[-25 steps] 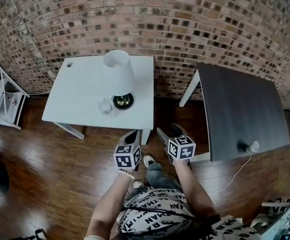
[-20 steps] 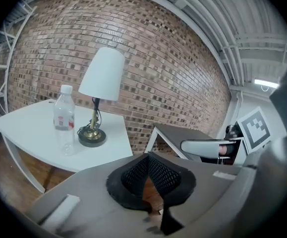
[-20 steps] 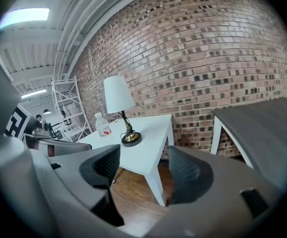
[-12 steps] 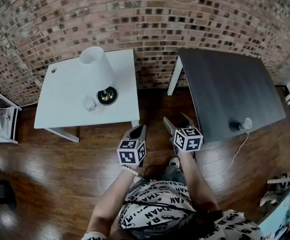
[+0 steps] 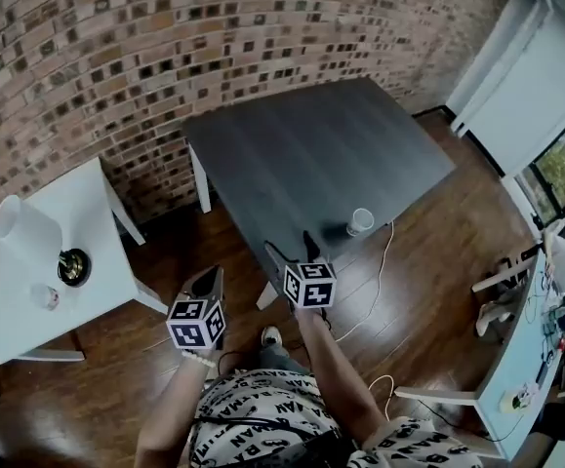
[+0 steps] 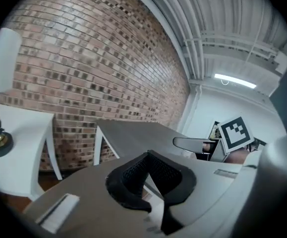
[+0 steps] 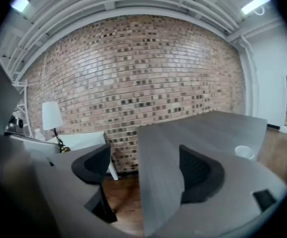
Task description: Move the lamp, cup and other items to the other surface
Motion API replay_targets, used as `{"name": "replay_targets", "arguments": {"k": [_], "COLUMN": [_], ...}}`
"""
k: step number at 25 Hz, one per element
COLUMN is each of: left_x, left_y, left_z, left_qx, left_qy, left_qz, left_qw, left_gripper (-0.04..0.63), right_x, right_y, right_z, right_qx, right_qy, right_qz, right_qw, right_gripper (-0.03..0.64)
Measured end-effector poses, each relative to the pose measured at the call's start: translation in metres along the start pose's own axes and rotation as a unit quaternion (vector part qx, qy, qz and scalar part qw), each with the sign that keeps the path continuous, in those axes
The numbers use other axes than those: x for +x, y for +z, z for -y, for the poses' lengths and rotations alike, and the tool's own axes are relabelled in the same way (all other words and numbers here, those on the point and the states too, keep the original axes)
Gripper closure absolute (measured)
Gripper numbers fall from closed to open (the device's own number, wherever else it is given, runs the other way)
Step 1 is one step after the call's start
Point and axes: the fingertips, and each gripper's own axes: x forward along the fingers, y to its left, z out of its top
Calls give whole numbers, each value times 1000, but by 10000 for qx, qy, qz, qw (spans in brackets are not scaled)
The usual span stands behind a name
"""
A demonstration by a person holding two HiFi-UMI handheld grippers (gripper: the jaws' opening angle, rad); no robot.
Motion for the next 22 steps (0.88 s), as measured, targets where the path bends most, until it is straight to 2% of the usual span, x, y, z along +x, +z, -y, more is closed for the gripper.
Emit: {"name": "replay_targets", "arguments": {"k": [5,10,16,22], "left_x": [68,126,177,214], "left_y": [-5,-12,-26,-43], "left_z": [73,132,172,191], "left_qx": [472,656,752,797], "left_qy": [-631,-1079,-1316,-1436], "left_qz": [-280,-493,-710,-939], "left_qw": [9965,9908,9859,9819], "left_gripper": [595,595,595,595], "right_x": [-17,-27,-16,8], "right_y": [-13,-32,-56,-81], "right_z": [112,201,268,302], "right_qx": [412,559,520,502], "right_qy": [-762,-1310,-1517,-1512], "right_qz": [-17,-165,-476,-807], "right_qw": [9962,9897,9859,9839], "right_gripper": [169,174,179,175]}}
